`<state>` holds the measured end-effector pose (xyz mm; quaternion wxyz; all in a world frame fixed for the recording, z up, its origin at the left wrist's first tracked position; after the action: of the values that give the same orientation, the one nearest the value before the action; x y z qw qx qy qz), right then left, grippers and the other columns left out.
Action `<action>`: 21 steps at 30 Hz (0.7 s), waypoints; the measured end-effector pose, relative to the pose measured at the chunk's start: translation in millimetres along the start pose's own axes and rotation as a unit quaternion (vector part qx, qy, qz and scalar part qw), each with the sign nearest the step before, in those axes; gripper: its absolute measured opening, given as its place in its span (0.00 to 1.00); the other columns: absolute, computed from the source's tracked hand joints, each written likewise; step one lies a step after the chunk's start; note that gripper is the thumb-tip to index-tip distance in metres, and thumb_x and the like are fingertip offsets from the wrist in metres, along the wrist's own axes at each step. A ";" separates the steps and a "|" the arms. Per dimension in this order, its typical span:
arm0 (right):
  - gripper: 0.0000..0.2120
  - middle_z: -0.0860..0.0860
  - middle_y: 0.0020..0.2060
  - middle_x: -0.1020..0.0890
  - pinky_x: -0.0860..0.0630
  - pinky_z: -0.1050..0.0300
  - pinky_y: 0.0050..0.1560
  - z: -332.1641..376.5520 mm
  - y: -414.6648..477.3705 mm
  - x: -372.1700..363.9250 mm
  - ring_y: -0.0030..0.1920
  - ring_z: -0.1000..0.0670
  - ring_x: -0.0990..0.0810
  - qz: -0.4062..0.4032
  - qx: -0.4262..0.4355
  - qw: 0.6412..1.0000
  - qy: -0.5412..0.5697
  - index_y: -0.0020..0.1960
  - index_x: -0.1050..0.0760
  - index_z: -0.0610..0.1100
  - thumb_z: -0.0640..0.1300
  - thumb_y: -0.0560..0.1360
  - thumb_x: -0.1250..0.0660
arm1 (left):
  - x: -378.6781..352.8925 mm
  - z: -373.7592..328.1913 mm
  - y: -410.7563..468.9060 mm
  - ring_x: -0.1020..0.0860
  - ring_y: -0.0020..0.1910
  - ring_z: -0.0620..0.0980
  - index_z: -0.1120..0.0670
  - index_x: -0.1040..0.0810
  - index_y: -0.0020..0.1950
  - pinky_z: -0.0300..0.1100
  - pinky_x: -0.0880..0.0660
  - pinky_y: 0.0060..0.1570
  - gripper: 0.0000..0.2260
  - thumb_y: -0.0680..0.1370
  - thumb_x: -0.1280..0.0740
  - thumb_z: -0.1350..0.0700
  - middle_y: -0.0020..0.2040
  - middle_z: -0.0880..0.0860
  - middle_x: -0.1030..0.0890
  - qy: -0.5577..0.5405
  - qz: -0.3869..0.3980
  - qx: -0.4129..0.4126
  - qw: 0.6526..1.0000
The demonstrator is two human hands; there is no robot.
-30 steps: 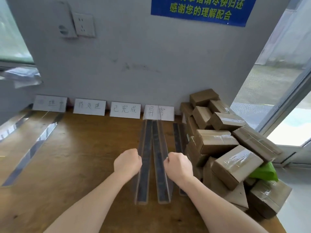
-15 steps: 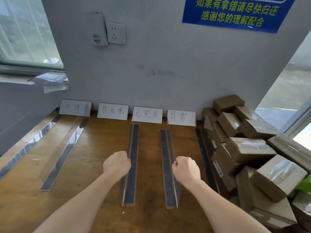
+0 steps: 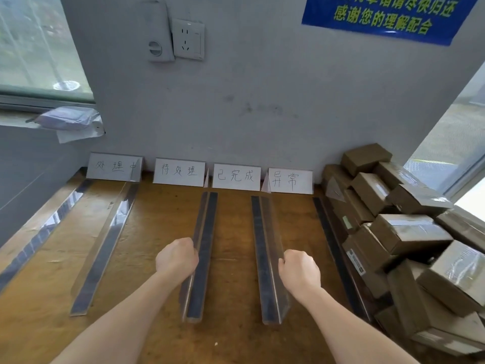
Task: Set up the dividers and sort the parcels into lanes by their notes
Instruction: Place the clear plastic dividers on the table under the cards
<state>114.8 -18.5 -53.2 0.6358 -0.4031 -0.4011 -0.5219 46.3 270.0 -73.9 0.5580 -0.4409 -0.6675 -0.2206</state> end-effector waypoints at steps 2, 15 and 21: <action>0.08 0.56 0.40 0.22 0.29 0.72 0.34 -3.6 0.9 -2.1 0.35 0.55 0.22 0.006 -0.006 1.000 0.002 0.54 0.20 0.48 0.48 0.81 0.36 | -1.2 2.4 2.9 0.25 0.42 0.52 0.52 0.29 0.46 0.43 0.31 0.38 0.08 0.82 0.44 0.55 0.43 0.49 0.25 0.001 0.002 0.003 1.000; 0.06 0.54 0.38 0.22 0.30 0.71 0.31 -10.7 14.0 -11.6 0.34 0.56 0.22 0.037 -0.006 0.999 -0.009 0.51 0.21 0.47 0.45 0.80 0.36 | -11.1 9.6 5.0 0.25 0.41 0.51 0.55 0.24 0.52 0.41 0.32 0.35 0.07 0.82 0.41 0.57 0.42 0.49 0.25 -0.010 -0.002 0.023 1.000; 0.05 0.55 0.37 0.23 0.30 0.71 0.31 -11.0 19.0 -13.0 0.34 0.56 0.23 0.045 -0.006 0.999 -0.004 0.50 0.22 0.47 0.46 0.80 0.36 | -15.3 11.3 3.8 0.23 0.39 0.51 0.56 0.22 0.52 0.40 0.33 0.31 0.08 0.82 0.41 0.57 0.42 0.50 0.23 -0.027 -0.003 0.034 0.999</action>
<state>132.9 -21.8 -71.0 0.6549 -0.4264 -0.3817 -0.4935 43.1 275.5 -92.2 0.5537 -0.4255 -0.6909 -0.1872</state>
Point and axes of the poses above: each hand's wrist, its own y-axis towards the middle knuckle, its own x-axis out of the back of the hand, z = x × y, the point moved 10 cm from there along y, towards the middle knuckle
